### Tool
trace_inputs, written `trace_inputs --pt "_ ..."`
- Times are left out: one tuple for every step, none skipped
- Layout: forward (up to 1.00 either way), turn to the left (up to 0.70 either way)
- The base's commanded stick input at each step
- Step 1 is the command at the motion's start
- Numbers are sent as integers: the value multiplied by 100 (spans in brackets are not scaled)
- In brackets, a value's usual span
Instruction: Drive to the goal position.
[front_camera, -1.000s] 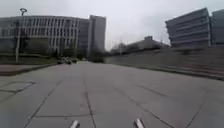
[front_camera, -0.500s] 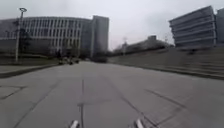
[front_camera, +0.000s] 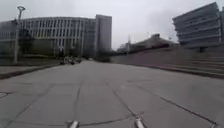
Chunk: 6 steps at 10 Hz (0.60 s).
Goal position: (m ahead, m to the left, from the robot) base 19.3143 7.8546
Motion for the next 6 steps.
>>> trace_inputs --pt "100 0" --pt "100 0" --pt "100 0" --pt "100 0" --pt "100 0" --pt "100 0"
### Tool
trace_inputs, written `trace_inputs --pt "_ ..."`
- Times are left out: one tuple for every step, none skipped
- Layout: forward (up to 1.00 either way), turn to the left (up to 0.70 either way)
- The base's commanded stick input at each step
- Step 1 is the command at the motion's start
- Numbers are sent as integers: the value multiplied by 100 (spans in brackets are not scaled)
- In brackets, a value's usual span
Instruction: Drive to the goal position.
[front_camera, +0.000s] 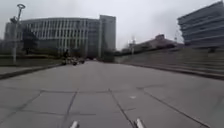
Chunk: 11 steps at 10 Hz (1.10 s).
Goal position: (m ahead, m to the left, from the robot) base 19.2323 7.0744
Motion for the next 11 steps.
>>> trace_inputs --pt "100 0" --pt "100 0" --pt "100 0" --pt "100 0" --pt "100 0" --pt "100 -14" --pt "100 -40" --pt "100 -39" --pt "100 -38" --pt "100 -38" --pt "100 -38"
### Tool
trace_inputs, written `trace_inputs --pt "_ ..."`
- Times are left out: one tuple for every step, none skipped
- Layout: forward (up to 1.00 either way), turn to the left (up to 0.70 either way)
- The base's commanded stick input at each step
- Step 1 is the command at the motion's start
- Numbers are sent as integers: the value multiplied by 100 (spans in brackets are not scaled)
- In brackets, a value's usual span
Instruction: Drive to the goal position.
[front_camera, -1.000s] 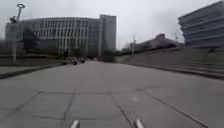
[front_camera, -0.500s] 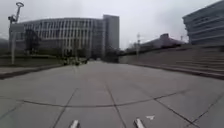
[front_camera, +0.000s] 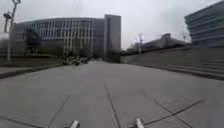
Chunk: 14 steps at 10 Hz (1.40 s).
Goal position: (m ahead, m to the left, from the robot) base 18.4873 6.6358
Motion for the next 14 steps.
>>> trace_inputs --pt "100 -2" --pt "100 0" --pt "100 0" --pt "100 0" --pt "100 0" --pt "100 0" --pt "100 0" --pt "100 0" --pt "100 0" --pt "100 0" --pt "100 0" --pt "100 -23" --pt "100 -40" --pt "100 -40"
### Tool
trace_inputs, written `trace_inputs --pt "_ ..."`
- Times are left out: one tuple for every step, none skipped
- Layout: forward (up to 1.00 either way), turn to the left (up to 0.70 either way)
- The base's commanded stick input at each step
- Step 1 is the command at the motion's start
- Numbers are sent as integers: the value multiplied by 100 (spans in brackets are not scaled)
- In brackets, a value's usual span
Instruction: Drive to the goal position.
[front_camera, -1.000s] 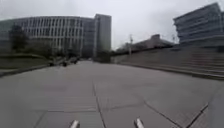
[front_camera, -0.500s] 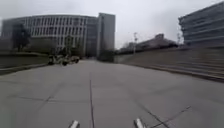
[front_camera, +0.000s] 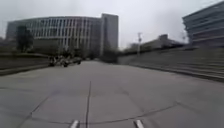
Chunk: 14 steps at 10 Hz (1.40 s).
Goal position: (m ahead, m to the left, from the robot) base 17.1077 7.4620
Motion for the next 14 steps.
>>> trace_inputs --pt "100 -40" --pt "100 -40" --pt "100 0" --pt "100 0" --pt "100 0" --pt "100 0" --pt "100 0" --pt "100 0" --pt "100 0" --pt "100 0" --pt "100 0" --pt "100 0" --pt "100 0" --pt "100 0"
